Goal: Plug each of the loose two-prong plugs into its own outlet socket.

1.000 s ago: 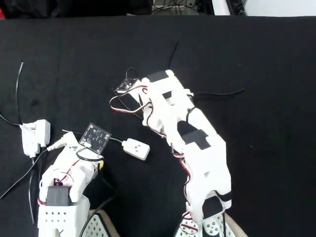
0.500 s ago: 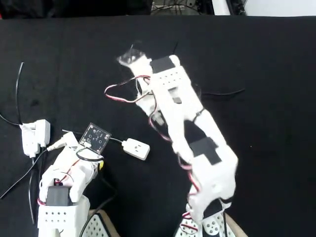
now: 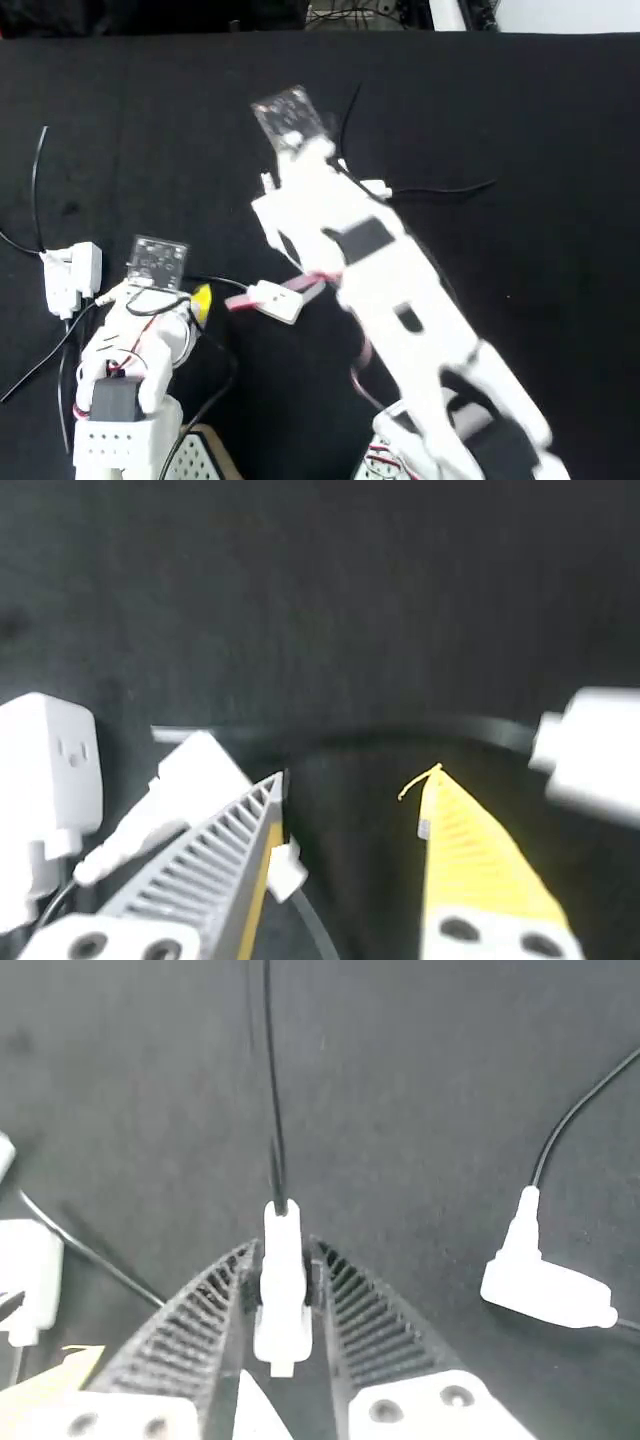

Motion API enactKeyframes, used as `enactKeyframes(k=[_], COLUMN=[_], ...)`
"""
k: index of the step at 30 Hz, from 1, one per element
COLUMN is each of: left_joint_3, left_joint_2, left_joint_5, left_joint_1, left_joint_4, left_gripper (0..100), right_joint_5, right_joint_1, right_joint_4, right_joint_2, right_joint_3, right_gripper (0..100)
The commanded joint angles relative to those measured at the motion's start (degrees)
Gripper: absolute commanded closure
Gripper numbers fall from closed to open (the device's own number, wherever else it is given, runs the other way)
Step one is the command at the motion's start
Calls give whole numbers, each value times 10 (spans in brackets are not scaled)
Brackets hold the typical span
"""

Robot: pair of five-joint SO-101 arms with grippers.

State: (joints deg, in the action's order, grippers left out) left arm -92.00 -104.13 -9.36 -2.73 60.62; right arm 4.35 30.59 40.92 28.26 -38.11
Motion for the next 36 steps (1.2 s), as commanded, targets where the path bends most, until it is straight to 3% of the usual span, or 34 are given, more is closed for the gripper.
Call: enactKeyframes(k=[1,5,8,12,19,27,36], left_joint_3=[64,60,39,37,35,28,28], left_joint_2=[-4,-4,-4,-4,-4,-4,-4], left_joint_5=[70,80,82,98,134,131,130], left_joint_1=[73,181,212,212,212,152,148], left_joint_4=[-41,-143,-192,-200,-210,-222,-220], left_gripper=[775,775,775,741,722,722,722], right_joint_5=[30,32,32,30,-3,-3,-3], right_joint_1=[7,33,39,34,116,135,137], right_joint_4=[-87,-96,-96,-24,122,184,225], right_joint_2=[132,196,222,248,301,311,292], right_joint_3=[-95,-148,-165,-141,-108,-78,-51], right_gripper=[987,987,987,987,987,987,987])
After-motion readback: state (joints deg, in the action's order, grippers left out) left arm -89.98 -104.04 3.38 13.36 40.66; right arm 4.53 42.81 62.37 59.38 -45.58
